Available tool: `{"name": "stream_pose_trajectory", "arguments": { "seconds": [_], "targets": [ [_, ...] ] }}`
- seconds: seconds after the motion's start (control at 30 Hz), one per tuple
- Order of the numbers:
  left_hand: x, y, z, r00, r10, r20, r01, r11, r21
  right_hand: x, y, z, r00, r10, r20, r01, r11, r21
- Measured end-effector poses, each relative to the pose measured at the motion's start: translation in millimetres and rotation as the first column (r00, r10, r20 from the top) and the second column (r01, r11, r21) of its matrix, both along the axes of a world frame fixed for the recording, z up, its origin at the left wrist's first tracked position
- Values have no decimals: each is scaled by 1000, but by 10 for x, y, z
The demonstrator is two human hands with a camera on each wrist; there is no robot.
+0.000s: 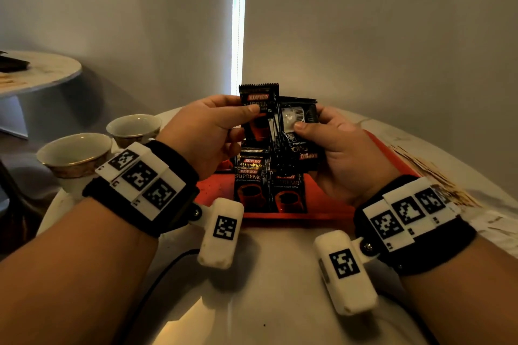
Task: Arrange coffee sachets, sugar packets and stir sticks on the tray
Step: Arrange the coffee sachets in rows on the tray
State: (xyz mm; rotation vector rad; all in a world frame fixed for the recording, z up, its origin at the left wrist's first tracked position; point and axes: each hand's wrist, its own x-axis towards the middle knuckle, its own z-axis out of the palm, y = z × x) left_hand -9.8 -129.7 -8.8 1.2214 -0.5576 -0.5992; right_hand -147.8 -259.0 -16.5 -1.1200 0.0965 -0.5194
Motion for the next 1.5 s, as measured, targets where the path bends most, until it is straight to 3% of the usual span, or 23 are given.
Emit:
{"name": "stream_pose_trajectory", "arguments": {
  "seconds": [0.2,0.33,0.6,1.0,1.23,1.5],
  "targets": [
    [34,29,55,995,98,-7,-98,994,-45,6,-22,-17,1000,12,-17,-13,999,-43],
    [215,122,101,985,156,-68,-159,986,-48,11,-225,-11,994,-108,4,108,994,-2],
    [503,185,-32,974,225,-13,-216,947,237,11,-681,-313,932,-293,-212,321,941,109],
    [426,96,-118,986,150,-72,-110,914,390,38,-743,-401,948,-231,-220,261,958,119],
    [447,84,-204,985,157,66,-171,899,404,43,-743,-406,954,-214,-208,241,964,115],
    [425,81,-155,981,153,119,-191,874,448,53,-760,-434,955,-214,-207,242,963,116]
  ]
}}
